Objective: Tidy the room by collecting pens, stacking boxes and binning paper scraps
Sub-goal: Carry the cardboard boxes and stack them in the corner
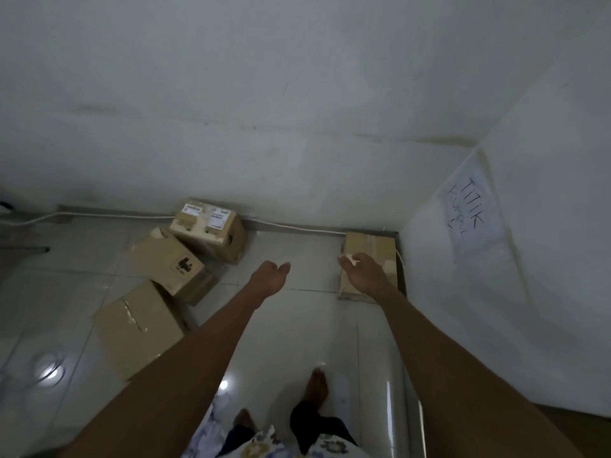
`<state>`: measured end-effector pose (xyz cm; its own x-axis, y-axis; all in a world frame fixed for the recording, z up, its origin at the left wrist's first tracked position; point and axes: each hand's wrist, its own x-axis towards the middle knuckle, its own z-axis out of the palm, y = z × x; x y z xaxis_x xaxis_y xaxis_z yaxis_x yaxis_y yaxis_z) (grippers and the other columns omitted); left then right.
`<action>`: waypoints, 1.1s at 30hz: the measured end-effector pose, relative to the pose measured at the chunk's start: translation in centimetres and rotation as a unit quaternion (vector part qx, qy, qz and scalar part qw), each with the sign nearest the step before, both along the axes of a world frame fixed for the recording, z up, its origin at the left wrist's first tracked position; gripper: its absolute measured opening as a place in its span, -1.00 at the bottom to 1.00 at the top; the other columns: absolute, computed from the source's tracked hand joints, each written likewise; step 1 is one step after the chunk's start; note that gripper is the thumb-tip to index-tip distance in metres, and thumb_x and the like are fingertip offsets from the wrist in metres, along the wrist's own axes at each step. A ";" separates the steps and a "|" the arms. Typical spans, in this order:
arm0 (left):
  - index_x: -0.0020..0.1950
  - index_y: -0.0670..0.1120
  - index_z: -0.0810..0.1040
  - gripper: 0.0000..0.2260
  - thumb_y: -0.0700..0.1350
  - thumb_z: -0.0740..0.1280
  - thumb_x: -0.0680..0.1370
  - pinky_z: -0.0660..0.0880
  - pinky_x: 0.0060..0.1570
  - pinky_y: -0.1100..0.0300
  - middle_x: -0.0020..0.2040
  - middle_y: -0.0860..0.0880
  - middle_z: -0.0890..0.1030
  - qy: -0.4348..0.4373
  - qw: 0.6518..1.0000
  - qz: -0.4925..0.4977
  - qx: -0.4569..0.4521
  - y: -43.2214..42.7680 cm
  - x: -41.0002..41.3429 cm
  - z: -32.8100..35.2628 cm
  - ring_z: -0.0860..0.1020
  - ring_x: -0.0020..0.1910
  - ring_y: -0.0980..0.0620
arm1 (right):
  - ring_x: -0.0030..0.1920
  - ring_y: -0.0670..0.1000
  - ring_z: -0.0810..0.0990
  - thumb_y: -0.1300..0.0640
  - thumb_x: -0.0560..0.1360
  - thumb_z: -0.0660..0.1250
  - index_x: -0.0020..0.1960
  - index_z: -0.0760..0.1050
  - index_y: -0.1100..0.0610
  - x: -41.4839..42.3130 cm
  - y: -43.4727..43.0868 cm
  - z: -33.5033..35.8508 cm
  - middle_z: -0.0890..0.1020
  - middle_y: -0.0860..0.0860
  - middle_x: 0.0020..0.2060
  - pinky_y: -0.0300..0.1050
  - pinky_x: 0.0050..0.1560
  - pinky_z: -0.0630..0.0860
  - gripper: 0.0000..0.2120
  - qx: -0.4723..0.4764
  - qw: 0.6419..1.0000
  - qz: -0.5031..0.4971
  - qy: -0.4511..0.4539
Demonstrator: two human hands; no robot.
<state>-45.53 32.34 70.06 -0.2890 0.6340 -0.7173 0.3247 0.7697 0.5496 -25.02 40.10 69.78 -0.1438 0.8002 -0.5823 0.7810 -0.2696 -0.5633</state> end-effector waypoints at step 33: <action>0.02 -0.20 0.53 -0.64 0.09 0.18 0.62 0.41 0.08 0.11 -0.08 -0.13 0.53 0.022 0.965 0.261 -0.036 -19.1 -24.4 -5.0 0.51 -0.12 -0.03 | 0.41 0.16 0.34 -0.33 0.51 0.15 0.47 0.24 0.15 -28.2 -10.2 -5.5 0.36 0.16 0.43 -0.02 0.35 0.27 -0.28 -0.063 0.978 0.200 0.008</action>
<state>-69.92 13.20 65.09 -0.5864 0.3442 -0.7333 -0.0945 0.8700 0.4839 -53.27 29.93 64.26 -0.4408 0.5998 -0.6678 0.8291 -0.0130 -0.5589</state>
